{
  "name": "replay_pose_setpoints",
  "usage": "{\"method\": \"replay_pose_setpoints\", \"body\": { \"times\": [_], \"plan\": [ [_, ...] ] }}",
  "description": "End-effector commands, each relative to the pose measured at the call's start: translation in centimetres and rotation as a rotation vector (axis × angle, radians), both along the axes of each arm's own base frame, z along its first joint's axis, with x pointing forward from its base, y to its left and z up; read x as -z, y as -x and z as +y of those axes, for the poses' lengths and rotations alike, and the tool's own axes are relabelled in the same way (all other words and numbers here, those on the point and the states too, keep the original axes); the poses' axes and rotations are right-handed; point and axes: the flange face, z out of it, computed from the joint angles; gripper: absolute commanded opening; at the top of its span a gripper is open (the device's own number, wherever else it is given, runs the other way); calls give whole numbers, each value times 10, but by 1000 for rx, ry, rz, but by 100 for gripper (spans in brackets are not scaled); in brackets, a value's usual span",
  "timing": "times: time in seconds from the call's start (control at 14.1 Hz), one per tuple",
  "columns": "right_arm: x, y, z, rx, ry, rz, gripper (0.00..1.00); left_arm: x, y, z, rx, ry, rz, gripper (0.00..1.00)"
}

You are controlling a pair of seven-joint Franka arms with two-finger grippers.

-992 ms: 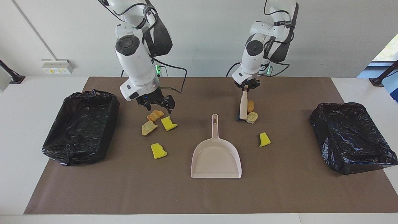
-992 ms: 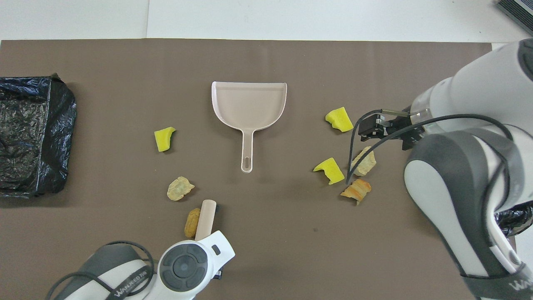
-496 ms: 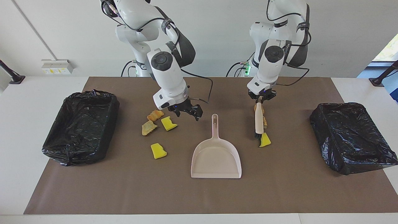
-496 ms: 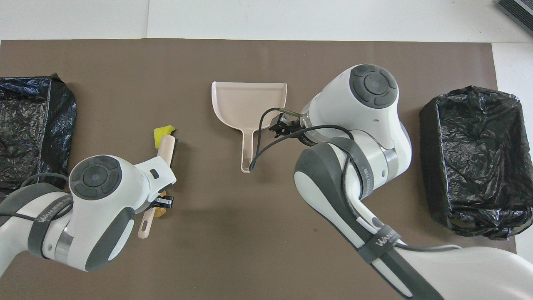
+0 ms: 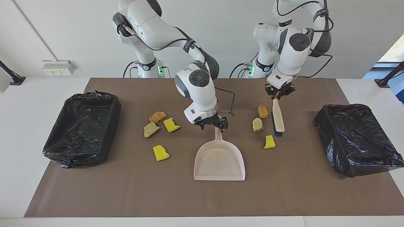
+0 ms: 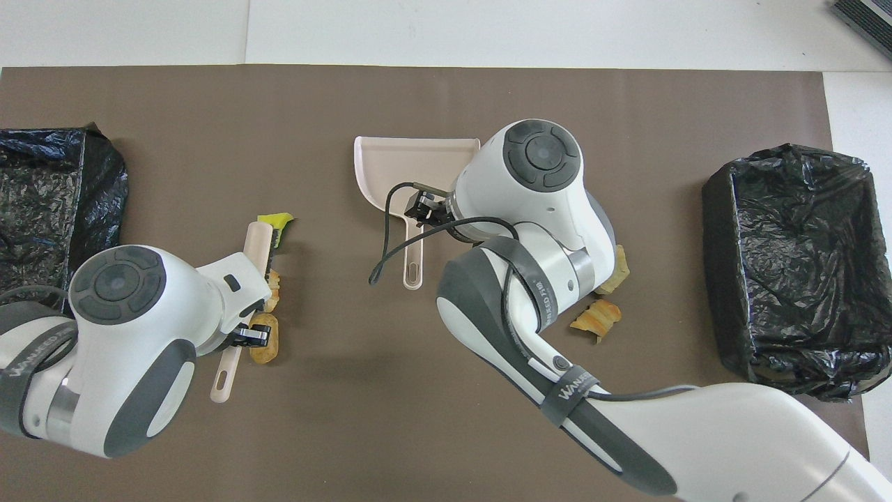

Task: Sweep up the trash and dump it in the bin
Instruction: 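Sweep trash with the brush while the right gripper moves the dustpan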

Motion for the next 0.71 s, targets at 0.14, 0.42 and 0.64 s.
{"method": "replay_pose_setpoints", "body": {
  "times": [0.14, 0.42, 0.64],
  "plan": [
    [1, 10, 22, -52, 42, -14, 100, 19, -80, 15, 289, -23, -9, 0],
    [1, 22, 27, -120, 91, -4, 100, 44, -127, 28, 482, -40, -12, 0],
    [3, 37, 32, -145, 106, 5, 98, 44, -136, 46, 710, -48, -37, 0]
  ]
}}
